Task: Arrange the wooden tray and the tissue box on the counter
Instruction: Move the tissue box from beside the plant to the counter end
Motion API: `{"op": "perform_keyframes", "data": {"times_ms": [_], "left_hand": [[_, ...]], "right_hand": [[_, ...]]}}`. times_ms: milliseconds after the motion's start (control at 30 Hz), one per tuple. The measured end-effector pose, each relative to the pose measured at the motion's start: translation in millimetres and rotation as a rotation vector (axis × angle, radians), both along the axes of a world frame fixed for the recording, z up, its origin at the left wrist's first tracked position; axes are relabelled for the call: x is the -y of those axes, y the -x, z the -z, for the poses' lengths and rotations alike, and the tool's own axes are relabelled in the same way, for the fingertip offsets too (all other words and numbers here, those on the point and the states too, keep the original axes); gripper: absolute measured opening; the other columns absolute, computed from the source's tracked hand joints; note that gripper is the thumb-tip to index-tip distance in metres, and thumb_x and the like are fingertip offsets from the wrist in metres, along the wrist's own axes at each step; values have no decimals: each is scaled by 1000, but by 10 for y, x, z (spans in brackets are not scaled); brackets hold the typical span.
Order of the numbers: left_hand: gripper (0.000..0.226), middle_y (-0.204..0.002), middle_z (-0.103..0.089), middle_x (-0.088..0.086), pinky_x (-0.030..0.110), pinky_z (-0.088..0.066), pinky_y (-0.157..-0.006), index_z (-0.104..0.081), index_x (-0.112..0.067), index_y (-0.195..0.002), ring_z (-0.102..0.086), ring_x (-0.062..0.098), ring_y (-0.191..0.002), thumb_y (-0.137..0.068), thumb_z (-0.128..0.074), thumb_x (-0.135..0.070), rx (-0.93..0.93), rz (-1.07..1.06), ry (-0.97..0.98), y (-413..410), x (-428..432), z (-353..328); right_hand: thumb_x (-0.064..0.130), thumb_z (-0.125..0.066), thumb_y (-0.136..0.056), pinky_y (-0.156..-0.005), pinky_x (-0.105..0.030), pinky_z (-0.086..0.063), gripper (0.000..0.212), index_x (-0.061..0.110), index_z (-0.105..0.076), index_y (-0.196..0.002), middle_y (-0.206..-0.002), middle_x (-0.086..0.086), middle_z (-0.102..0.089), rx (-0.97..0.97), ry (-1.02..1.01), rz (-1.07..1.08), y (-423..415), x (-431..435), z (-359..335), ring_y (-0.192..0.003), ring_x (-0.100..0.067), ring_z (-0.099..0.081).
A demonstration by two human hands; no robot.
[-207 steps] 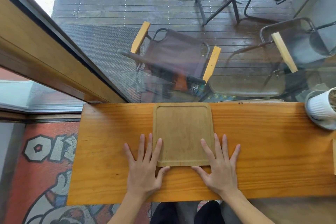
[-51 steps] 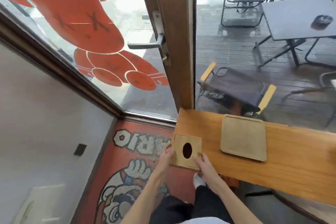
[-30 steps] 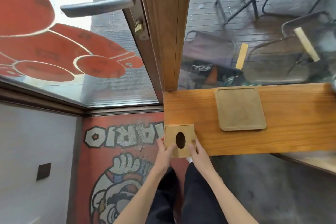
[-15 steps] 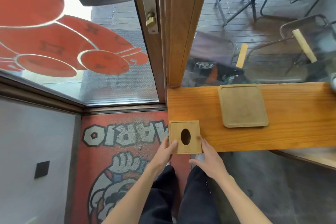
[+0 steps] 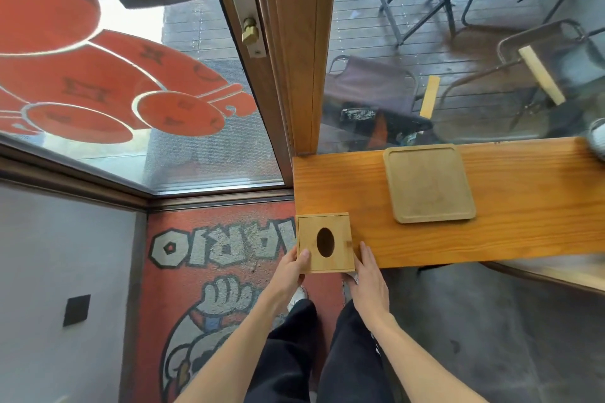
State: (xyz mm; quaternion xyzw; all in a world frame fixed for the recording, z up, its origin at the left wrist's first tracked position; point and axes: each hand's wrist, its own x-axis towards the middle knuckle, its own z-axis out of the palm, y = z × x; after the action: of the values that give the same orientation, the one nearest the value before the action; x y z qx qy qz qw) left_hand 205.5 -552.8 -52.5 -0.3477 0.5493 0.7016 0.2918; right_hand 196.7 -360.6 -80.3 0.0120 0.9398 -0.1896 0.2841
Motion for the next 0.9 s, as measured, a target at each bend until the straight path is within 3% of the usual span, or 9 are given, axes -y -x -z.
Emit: {"op": "perform_keyframes", "data": {"times_ms": [133, 267, 367, 433, 533, 700, 767, 833, 900], "left_hand": [[21, -117, -70, 7, 47, -42, -105, -62, -25, -117, -56, 26, -106, -106, -44, -31, 10, -7, 21, -2, -23, 18], [26, -114, -70, 1, 46, -45, -106, -58, -25, -125, -59, 22, -106, -107, -42, -32, 6, 26, 47, -1, -19, 9], [21, -111, -66, -5, 29, -51, -89, -57, -28, -119, -60, 12, -99, -107, -40, -34, 1, 76, 53, -1, 11, -18], [21, -107, -65, -5, 26, -49, -84, -56, -26, -119, -59, 11, -95, -107, -39, -33, -6, 92, 60, -6, 25, -20], [36, -105, -63, -2, 29, -48, -89, -50, -11, -134, -57, 13, -93, -107, -40, -32, -18, 122, 63, 2, 24, -42], [41, -108, -66, -2, 33, -48, -94, -45, -11, -141, -59, 15, -96, -107, -40, -33, -6, 140, 51, 9, 29, -56], [49, -122, -66, 2, 43, -46, -106, -40, -13, -148, -61, 23, -111, -105, -43, -36, 7, 134, 41, 8, 46, -29], [68, -151, -51, 8, 57, -37, -117, -20, -19, -159, -52, 33, -133, -102, -51, -40, 43, 93, 20, 13, 82, 7], [86, -163, -34, 11, 63, -27, -120, -3, -31, -161, -41, 37, -144, -97, -59, -41, 73, 29, -16, 30, 124, 14]], "right_hand": [[21, -62, -97, -118, -38, -38, 72, 34, -25, -157, -170, 2, -14, -35, -30, -9, -10, 5, 25, -157, -17, -11], [15, -60, -97, -120, -39, -36, 69, 32, -29, -157, -169, 0, -18, -60, -20, 31, -21, 45, 17, -157, -18, -13], [11, -57, -98, -118, -39, -37, 65, 31, -32, -156, -169, 0, -17, -57, -33, 29, -5, 71, -2, -157, -19, -13], [11, -55, -99, -117, -37, -37, 65, 31, -31, -156, -169, 1, -14, -41, -44, 27, -6, 74, -15, -157, -18, -10], [15, -55, -100, -117, -38, -38, 66, 33, -28, -157, -170, 2, -12, -28, -39, 29, -4, 61, -33, -157, -18, -9], [18, -55, -101, -118, -40, -38, 65, 35, -26, -157, -170, 2, -11, -23, -22, 7, -5, 55, -38, -157, -18, -6], [14, -54, -100, -120, -41, -36, 68, 33, -25, -157, -170, 3, -8, -4, 34, 21, -16, 45, -41, -157, -17, -3], [6, -52, -97, -121, -41, -33, 69, 30, -27, -158, -170, 4, -8, -3, 151, 168, -64, 67, -58, -157, -15, -2], [8, -48, -99, -124, -45, -25, 65, 27, -28, -157, -170, 4, -11, -49, 317, 613, -112, 119, -113, -157, -19, -10]]}}
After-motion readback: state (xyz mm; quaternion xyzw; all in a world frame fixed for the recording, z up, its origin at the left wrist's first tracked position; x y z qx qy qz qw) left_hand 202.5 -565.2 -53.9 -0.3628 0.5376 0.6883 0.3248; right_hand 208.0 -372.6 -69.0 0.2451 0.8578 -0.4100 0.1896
